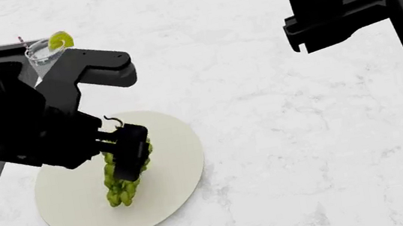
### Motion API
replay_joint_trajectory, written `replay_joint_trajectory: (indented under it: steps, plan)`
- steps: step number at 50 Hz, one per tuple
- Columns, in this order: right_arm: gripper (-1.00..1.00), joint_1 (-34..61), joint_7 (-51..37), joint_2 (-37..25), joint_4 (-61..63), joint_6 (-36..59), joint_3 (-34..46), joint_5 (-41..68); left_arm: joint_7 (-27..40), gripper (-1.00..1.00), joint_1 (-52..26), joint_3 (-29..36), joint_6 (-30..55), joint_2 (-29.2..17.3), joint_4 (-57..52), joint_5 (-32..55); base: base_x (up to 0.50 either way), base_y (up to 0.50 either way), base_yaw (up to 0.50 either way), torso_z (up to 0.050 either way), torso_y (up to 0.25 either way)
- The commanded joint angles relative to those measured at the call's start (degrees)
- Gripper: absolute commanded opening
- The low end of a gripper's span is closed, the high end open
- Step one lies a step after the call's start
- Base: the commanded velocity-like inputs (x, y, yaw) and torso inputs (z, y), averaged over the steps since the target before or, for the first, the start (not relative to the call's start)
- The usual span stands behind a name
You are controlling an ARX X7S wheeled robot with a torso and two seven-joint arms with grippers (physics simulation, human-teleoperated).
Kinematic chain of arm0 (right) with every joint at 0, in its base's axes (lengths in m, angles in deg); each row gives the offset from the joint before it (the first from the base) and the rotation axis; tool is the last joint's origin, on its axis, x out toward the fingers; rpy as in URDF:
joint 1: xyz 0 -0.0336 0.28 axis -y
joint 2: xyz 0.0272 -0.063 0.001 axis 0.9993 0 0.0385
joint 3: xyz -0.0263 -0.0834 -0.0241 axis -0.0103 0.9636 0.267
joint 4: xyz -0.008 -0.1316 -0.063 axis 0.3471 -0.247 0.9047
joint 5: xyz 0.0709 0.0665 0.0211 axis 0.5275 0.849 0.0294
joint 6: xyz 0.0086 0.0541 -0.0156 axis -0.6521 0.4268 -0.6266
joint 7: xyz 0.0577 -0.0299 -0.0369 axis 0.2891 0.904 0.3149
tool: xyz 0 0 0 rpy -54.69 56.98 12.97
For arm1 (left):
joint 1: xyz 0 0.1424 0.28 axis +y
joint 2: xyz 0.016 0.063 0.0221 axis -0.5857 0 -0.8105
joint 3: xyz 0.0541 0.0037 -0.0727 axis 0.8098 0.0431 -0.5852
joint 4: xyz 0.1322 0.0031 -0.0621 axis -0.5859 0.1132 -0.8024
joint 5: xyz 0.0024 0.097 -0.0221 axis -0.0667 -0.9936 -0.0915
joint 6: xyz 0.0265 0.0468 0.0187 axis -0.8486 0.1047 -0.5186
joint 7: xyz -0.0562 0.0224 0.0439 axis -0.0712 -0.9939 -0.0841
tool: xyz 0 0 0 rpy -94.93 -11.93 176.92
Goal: Pick the grape from the sink and place it on the plate located on the counter
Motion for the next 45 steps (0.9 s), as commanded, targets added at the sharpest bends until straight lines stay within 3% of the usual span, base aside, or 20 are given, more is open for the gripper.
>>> replay_joint_trajectory:
  steps: [1, 11, 12, 23, 36, 45]
  plan:
    - [1.00, -1.0, 0.1, 0.4, 0.1, -2.0, 0.2, -0.2, -4.4, -1.00, 3.4, 2.2, -4.4, 3.1, 8.7, -3.1, 0.00, 0.00, 0.00, 0.000, 0.000]
    - [1.00, -1.1, 0.5, 0.4, -0.2, -2.5, 0.8, -0.8, -4.7, -1.00, 4.5, -3.1, -3.0, 3.2, 8.7, -8.4, 0.00, 0.00, 0.00, 0.000, 0.000]
    - [1.00, -1.1, 0.5, 0.4, -0.2, -2.5, 0.9, -0.8, -4.9, 1.00, 4.6, -3.8, -3.0, 3.2, 8.7, -9.0, 0.00, 0.00, 0.00, 0.000, 0.000]
    - [1.00, -0.7, -0.3, 0.2, 0.2, -2.2, 0.7, 0.2, -1.7, 1.00, 3.4, -7.2, -2.9, 2.6, 5.9, -11.4, 0.00, 0.00, 0.00, 0.000, 0.000]
    - [1.00, -0.1, -1.1, -0.2, 0.5, -1.9, 0.3, 1.7, 20.0, 1.00, 2.1, -16.9, 2.8, -9.0, -17.8, -1.3, 0.00, 0.00, 0.00, 0.000, 0.000]
    - [1.00, 0.4, -1.7, -0.4, 0.7, -1.6, 0.0, 2.6, 29.3, 1.00, 2.1, -21.3, 4.9, -13.4, -27.6, 3.8, 0.00, 0.00, 0.00, 0.000, 0.000]
